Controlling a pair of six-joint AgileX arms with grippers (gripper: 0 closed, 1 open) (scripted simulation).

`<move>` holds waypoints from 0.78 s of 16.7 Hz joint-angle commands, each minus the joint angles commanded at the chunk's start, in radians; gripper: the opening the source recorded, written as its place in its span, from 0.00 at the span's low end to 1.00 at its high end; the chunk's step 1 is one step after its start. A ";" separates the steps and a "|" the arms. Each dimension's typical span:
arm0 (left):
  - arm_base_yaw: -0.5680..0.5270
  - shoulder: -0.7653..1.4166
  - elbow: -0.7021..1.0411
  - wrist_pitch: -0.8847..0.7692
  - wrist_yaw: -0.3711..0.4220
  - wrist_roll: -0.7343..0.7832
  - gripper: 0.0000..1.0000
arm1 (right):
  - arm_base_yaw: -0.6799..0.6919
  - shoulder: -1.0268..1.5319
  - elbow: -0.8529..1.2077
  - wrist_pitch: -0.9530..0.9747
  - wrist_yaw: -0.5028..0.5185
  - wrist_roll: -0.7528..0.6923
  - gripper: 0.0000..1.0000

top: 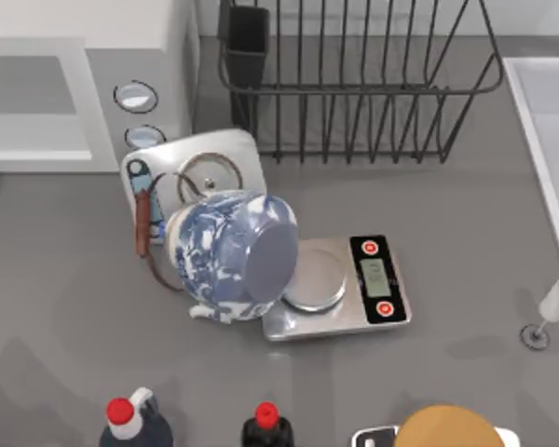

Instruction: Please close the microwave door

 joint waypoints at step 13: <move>0.355 0.760 0.732 -0.573 0.170 0.463 0.00 | 0.000 0.000 0.000 0.000 0.000 0.000 1.00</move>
